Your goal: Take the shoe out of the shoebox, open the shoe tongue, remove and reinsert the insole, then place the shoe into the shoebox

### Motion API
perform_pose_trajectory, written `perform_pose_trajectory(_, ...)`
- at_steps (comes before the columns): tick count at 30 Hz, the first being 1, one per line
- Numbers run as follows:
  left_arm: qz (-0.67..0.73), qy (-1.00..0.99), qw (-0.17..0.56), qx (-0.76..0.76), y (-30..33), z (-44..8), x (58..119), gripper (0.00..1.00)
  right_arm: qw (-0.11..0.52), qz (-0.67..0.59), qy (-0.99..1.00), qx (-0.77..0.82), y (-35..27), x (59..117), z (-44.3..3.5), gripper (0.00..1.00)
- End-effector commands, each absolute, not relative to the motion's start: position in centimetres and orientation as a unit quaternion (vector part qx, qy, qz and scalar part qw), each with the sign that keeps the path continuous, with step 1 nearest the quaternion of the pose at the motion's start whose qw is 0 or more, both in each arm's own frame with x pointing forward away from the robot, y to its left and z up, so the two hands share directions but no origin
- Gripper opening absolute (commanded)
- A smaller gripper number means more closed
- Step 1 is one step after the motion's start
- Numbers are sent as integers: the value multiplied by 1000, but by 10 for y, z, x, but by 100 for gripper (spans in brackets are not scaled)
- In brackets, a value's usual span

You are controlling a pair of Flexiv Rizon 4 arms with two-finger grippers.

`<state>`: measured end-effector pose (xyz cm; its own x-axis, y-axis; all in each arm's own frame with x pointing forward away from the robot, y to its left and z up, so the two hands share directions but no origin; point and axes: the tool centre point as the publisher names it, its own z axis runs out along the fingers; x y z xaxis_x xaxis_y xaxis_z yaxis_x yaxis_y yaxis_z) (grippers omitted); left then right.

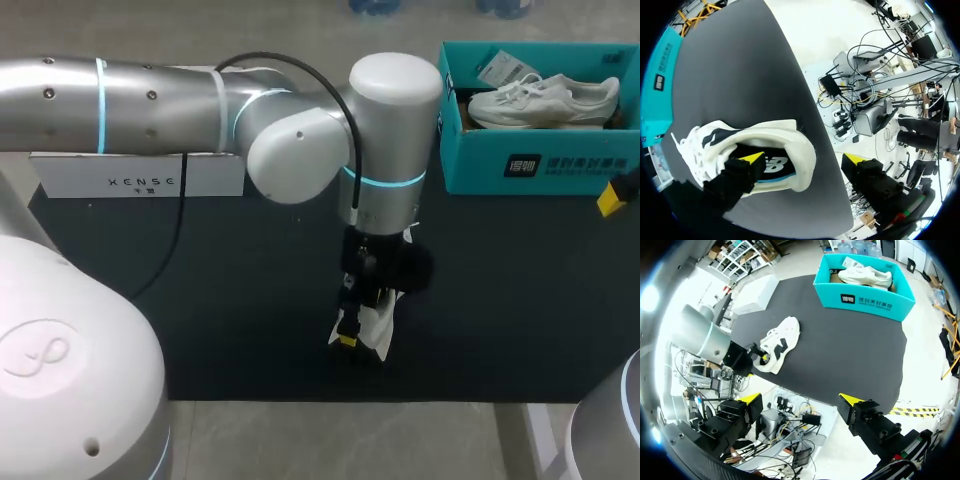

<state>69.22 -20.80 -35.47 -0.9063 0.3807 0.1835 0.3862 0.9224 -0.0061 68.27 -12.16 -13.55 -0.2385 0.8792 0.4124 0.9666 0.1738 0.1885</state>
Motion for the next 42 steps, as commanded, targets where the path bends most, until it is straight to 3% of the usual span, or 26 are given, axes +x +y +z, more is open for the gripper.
perform_pose_trajectory(1, -15, -978, 86, -192, -206, -358, 691, 100, 106, -207, -759, -608, -121, 684, -136, 100)
perform_pose_trajectory(3, -17, -979, 80, -188, -206, -359, 691, 100, 106, -207, -759, -608, -121, 684, -136, 100)
perform_pose_trajectory(4, -14, -979, 80, -185, -206, -359, 691, 82, 106, -207, -759, -608, -121, 684, -136, 100)
perform_pose_trajectory(5, -13, -979, 81, -185, -206, -360, 691, 10, 106, -207, -759, -608, -121, 684, -136, 100)
perform_pose_trajectory(6, -14, -979, 80, -185, -206, -360, 691, 0, 106, -207, -759, -608, -121, 684, -136, 100)
perform_pose_trajectory(27, -7, -977, 87, -194, -208, -360, 692, 0, 106, -207, -759, -608, -121, 684, -136, 100)
perform_pose_trajectory(34, -5, -974, 88, -208, -208, -314, 686, 0, 106, -207, -759, -608, -121, 684, -136, 100)
perform_pose_trajectory(42, -8, -976, 38, -213, -207, -242, 682, 0, 106, -207, -759, -608, -121, 684, -136, 100)
